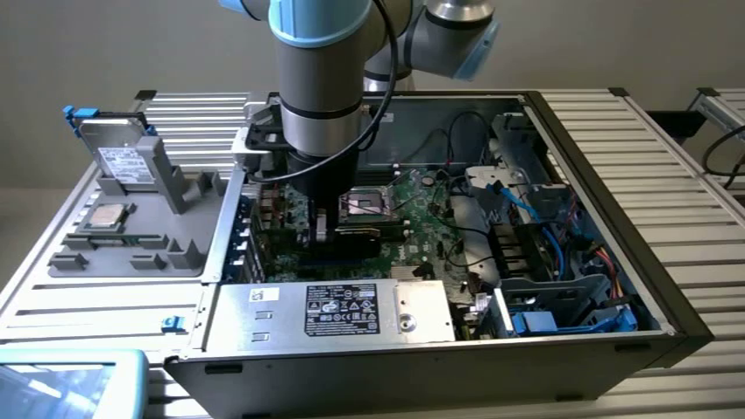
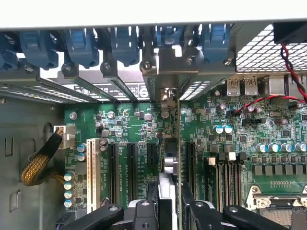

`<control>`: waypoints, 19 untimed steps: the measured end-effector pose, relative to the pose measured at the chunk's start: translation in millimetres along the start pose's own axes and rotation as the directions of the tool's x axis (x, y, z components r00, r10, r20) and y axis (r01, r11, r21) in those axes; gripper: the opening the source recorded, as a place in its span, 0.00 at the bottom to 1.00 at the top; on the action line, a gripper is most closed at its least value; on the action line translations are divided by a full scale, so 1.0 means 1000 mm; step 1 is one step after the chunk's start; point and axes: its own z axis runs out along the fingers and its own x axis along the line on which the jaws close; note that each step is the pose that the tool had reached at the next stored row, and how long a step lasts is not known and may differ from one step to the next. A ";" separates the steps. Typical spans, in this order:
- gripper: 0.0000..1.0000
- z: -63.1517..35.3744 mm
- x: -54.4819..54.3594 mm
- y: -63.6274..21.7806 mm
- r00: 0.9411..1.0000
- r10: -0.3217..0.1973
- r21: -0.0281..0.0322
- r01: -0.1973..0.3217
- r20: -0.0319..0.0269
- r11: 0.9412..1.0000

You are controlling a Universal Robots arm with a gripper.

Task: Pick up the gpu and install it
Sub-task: 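Insert the gpu into the slot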

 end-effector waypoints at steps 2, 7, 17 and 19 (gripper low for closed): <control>0.30 0.0000 0.000 0.0000 1.000 0.000 0.000 0.000 0.000 1.000; 0.30 0.0004 0.000 0.0000 1.000 0.000 0.000 0.000 0.000 1.000; 0.30 0.0012 0.000 0.0000 1.000 -0.002 0.000 0.002 0.000 1.000; 0.30 0.0012 0.000 -0.0001 1.000 -0.003 0.000 0.003 0.000 1.000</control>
